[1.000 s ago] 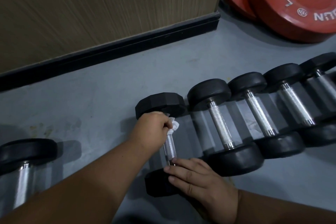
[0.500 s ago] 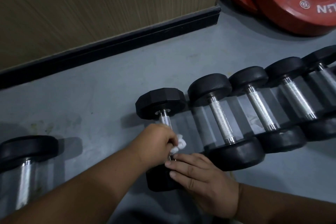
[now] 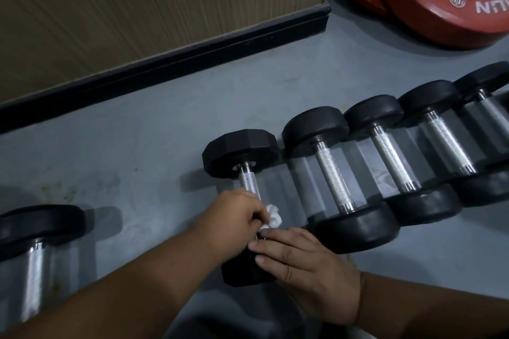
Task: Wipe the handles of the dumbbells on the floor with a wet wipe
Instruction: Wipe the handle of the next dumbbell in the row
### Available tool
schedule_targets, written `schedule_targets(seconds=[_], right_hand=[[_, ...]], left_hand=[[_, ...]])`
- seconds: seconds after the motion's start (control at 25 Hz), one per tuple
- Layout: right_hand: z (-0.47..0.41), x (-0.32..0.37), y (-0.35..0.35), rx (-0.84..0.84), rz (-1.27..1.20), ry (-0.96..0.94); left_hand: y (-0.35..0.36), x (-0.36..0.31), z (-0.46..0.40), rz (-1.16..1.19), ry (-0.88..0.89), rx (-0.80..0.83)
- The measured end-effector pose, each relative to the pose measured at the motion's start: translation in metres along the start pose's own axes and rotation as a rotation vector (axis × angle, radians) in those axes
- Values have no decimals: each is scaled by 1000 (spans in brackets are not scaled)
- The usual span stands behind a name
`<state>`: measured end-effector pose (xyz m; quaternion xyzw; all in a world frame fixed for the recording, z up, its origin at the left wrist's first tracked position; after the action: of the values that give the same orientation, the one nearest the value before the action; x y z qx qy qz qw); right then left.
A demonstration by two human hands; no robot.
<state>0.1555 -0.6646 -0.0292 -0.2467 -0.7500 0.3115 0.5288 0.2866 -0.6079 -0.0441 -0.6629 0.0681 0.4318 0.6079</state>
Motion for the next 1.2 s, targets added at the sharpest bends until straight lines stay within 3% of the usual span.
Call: schedule_targets(seconds=[0.16,0.44,0.68,0.88,1.0,1.12,1.2], right_hand=[[0,2,3,4,-22,-10],[0,3,2,4,-10,-7],[-1,3,2,13,-10,0],[2,0,2,17,-26,6],[0,0,3,28,-48,12],[-2,1,4,22,-43,9],[-1,1,2,14,-27,3]], left_hand=[[6,-1,3,-12,15,92],[-29,19,-21,-66,-70,-199],[-31,22,-21,-97,-104,-280],[-1,5,1,8,-27,-36],[3,-2,14,171,-58,-6],[6,-5,2,-2,9,120],[-4,-1,-4,-79,-10,40]])
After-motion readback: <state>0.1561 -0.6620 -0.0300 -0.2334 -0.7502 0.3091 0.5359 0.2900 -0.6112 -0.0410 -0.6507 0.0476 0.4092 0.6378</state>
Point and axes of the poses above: each hand's wrist, its own z-axis away from the middle knuckle, its own y-axis out of the palm, x = y × z, the point moved 9 cm from there along -z, towards the middle knuckle, and after that the axes turned 13 degrees about y, right-handed, at the moved point
